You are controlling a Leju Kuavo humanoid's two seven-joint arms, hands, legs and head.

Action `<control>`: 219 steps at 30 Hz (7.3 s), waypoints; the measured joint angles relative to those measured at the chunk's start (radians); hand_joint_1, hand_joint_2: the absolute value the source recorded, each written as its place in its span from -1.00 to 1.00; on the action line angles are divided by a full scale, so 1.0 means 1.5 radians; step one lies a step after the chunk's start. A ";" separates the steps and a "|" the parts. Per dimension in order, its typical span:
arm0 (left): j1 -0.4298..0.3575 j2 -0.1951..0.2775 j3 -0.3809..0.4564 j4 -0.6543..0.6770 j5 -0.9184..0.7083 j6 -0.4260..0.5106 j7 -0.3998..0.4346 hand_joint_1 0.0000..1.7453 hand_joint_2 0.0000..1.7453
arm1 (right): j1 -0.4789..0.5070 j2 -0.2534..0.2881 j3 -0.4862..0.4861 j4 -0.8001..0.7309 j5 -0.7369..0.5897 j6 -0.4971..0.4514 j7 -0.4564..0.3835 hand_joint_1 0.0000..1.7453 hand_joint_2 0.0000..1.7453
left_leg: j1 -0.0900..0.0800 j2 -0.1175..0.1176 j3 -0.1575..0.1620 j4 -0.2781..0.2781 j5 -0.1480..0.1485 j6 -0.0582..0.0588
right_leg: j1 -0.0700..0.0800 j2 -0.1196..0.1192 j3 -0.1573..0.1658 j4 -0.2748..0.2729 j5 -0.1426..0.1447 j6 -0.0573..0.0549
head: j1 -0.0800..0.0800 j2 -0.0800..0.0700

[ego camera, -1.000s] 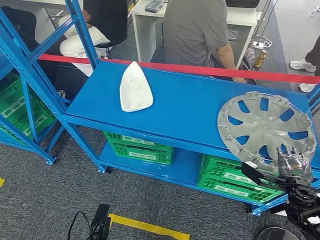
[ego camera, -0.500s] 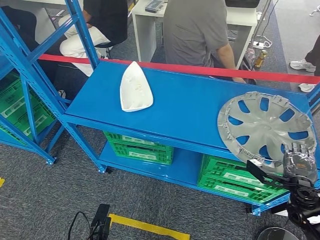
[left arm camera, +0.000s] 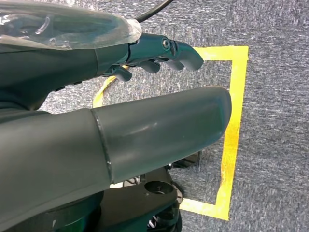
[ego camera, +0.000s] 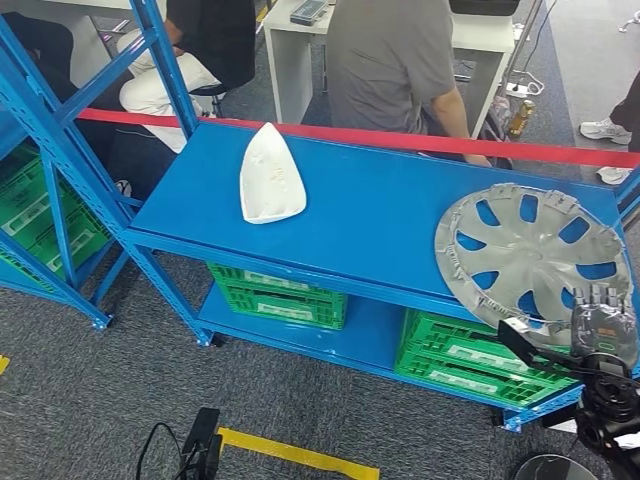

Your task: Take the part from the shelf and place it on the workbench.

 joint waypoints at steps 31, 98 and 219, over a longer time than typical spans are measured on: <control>0.000 -0.003 0.000 0.000 0.004 0.011 0.000 -1.00 -1.00 | -0.022 0.027 0.000 0.110 0.025 -0.101 -0.027 1.00 1.00 | 0.000 -0.001 0.000 0.000 0.000 0.000 | 0.000 0.000 0.000 0.000 0.000 0.000 | 0.000 0.000; -0.012 -0.010 -0.005 0.000 -0.011 0.031 -0.074 -1.00 1.00 | -0.061 0.010 -0.133 -0.341 -0.019 -0.164 -0.080 1.00 1.00 | 0.000 -0.001 -0.001 0.000 0.001 0.000 | 0.000 -0.001 0.000 0.000 0.000 0.000 | 0.000 0.000; -0.023 -0.005 -0.002 0.000 -0.016 0.017 -0.088 -1.00 1.00 | -0.186 0.184 0.061 -0.229 -0.304 -0.224 -0.226 1.00 1.00 | 0.002 0.009 -0.010 -0.001 0.005 0.011 | -0.003 0.002 -0.140 0.221 -0.069 0.019 | -0.008 0.000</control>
